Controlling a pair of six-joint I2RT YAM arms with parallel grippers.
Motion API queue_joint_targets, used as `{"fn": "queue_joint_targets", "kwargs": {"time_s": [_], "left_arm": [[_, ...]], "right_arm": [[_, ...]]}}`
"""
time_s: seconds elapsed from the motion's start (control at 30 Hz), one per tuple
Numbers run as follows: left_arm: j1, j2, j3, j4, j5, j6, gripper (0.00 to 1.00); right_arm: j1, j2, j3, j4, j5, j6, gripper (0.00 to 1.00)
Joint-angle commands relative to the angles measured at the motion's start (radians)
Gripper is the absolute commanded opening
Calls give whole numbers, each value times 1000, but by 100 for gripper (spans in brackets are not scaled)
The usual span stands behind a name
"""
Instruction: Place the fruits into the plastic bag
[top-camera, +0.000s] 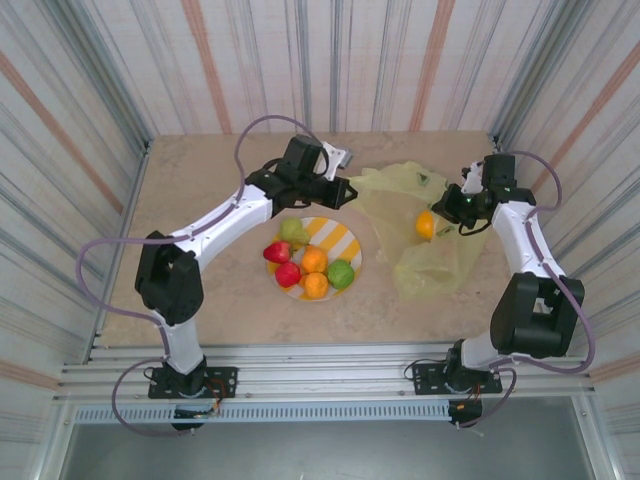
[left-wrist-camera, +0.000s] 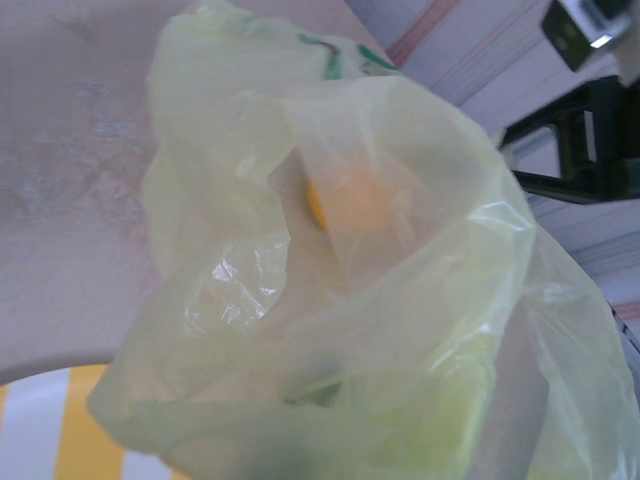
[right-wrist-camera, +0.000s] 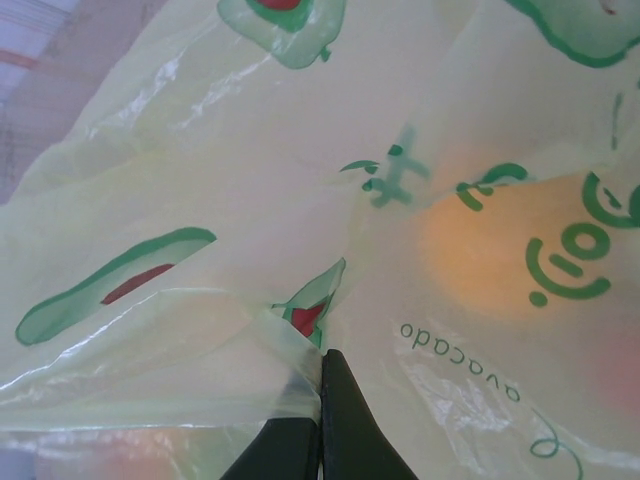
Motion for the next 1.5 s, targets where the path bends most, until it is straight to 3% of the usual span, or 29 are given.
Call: {"fn": "queue_joint_targets", "kwargs": {"time_s": [0.0, 0.17, 0.27, 0.53, 0.67, 0.83, 1.1, 1.47], "left_arm": [[27, 22, -22, -6, -57, 5, 9], [41, 25, -55, 27, -63, -1, 26], [43, -17, -96, 23, -71, -5, 45], [44, -317, -440, 94, -202, -18, 82], [27, -460, -596, 101, -246, -15, 87], [-94, -510, -661, 102, -263, 122, 87], [-300, -265, -439, -93, -416, 372, 87], [-317, -19, -233, -244, -461, 406, 88]], "right_arm": [[15, -32, 14, 11, -22, 17, 0], [42, -19, -45, 149, -80, 122, 0], [43, -3, -69, 217, -79, 173, 0], [47, 51, -66, 264, -94, 199, 0], [43, 64, -69, 270, -95, 191, 0], [39, 83, -65, 283, -105, 192, 0], [36, 89, -65, 290, -119, 192, 0], [14, 84, -94, 299, -135, 186, 0]]}}
